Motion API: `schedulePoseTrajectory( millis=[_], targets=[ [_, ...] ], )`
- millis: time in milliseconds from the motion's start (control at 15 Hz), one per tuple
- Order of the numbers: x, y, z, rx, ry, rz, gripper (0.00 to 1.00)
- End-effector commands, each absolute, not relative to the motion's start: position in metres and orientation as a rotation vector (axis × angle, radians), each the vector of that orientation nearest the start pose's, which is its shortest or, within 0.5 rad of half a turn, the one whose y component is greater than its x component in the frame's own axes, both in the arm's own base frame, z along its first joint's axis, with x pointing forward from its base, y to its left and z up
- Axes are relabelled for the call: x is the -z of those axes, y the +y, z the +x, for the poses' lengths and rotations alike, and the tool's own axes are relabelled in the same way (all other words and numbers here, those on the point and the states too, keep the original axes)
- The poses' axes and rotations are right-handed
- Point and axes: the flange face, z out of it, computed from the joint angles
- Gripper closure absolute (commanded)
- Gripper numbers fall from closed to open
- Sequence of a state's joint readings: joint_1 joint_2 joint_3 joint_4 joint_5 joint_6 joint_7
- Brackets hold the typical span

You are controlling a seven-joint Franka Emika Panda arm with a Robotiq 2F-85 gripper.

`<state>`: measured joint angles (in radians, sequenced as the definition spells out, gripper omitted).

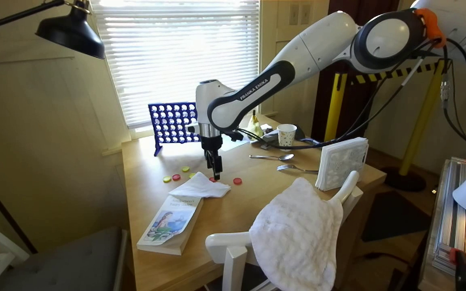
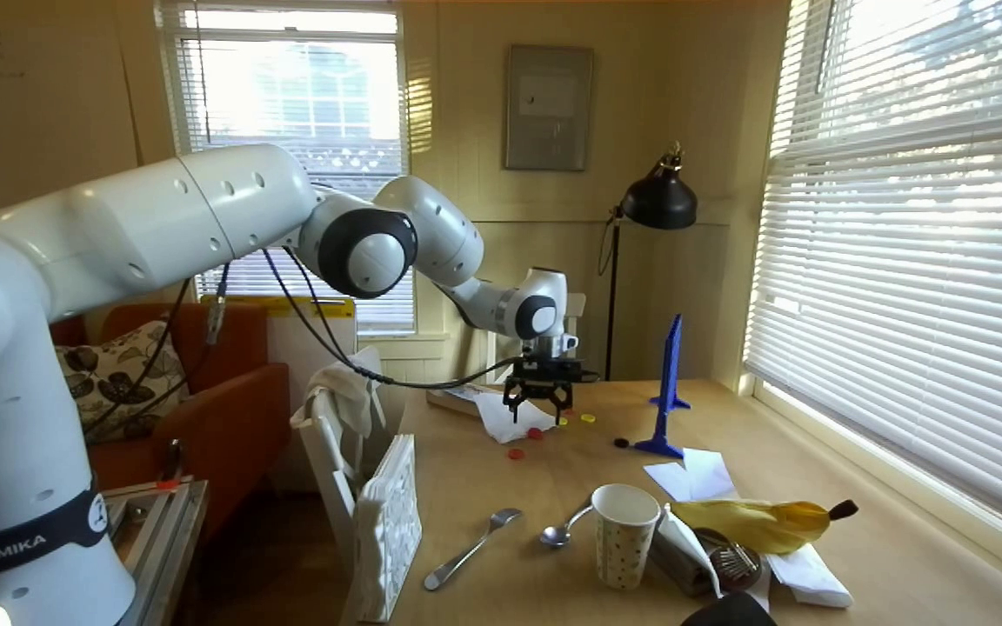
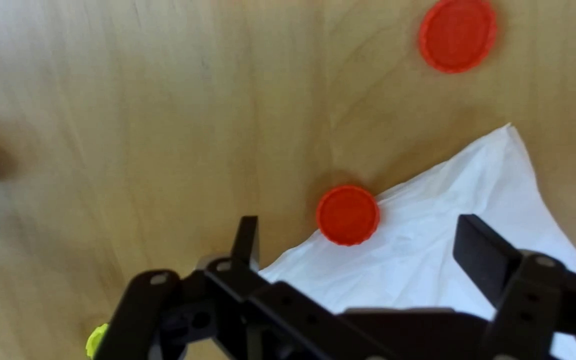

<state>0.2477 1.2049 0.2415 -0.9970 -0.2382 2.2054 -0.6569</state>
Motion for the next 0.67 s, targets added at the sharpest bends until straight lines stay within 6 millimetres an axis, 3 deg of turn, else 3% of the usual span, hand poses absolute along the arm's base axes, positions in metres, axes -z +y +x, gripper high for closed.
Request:
schedulePoseTrajectory(
  millis=[0,333,600],
  targets=[
    [-0.112,0.303,0.716,0.105,-1.534,-2.738,0.00],
    [-0.105,0.317,0.709,0.152,-1.348,-2.813,0.00],
    [-0.104,0.312,0.706,0.187,-1.182,-2.897,0.00]
  ],
)
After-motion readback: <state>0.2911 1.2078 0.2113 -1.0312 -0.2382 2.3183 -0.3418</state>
